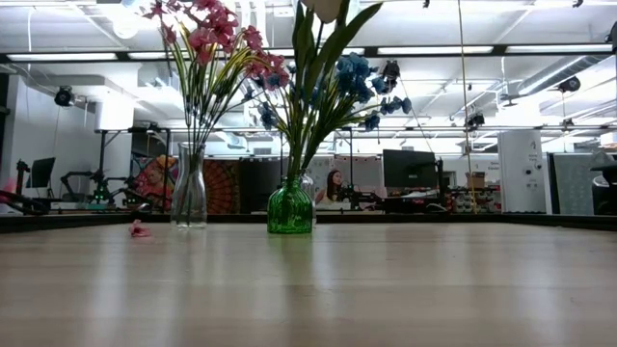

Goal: Sort flowers into vase by color
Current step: Put the pink flowers into the left transparent vase

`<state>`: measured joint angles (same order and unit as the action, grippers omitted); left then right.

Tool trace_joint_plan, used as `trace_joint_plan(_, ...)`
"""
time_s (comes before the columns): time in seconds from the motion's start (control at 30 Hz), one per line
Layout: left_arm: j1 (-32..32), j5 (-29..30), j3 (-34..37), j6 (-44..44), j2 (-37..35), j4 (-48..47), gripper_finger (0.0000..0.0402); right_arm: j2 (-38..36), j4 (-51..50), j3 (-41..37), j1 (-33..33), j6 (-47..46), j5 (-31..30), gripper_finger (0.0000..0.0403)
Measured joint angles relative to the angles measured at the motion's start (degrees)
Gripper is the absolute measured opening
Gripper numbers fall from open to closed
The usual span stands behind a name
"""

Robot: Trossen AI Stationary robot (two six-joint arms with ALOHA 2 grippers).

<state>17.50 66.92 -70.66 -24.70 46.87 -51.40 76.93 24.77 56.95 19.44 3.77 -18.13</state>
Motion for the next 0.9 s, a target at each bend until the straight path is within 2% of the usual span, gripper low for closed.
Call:
trace_joint_plan(0.07, -3.6, -4.3, -0.7, 7.5, -0.3, 4.2, 0.0000, 0.0, 0.0, 0.0, -0.4, 0.3, 0.0, 0.0224)
trace_joint_plan(0.13, -8.1, -8.2, -1.4, 10.6, -0.8, 4.7, 0.0000, 0.0, -0.1, 0.0, -0.4, 0.3, 0.0, 0.0224)
trace_joint_plan(0.33, -24.3, -27.3, 1.0, 14.5, -3.8, 7.3, 0.0000, 0.0, -0.8, 0.0, -0.4, 0.6, 0.0, 0.0224)
trace_joint_plan(0.47, -34.0, -36.2, 3.9, 17.4, -3.0, 9.7, 0.0000, 0.0, -0.8, 0.0, -0.4, 1.3, 0.0, 0.0224)
trace_joint_plan(0.6, -40.5, -45.2, 6.3, 19.3, -3.0, 14.3, 0.0000, 0.0, -1.5, 0.0, -0.4, 0.7, 0.0, 0.0224)
trace_joint_plan(0.7, -42.8, -48.9, 8.4, 19.6, -3.4, 16.5, 0.0000, 0.0, -2.3, 0.0, -0.4, 0.7, 0.0, 0.0224)
trace_joint_plan(0.9, -43.3, -49.7, 14.6, 18.8, -5.3, 19.4, 0.0000, 0.0, -2.3, 0.0, -0.4, 0.7, 0.0, 0.0224)
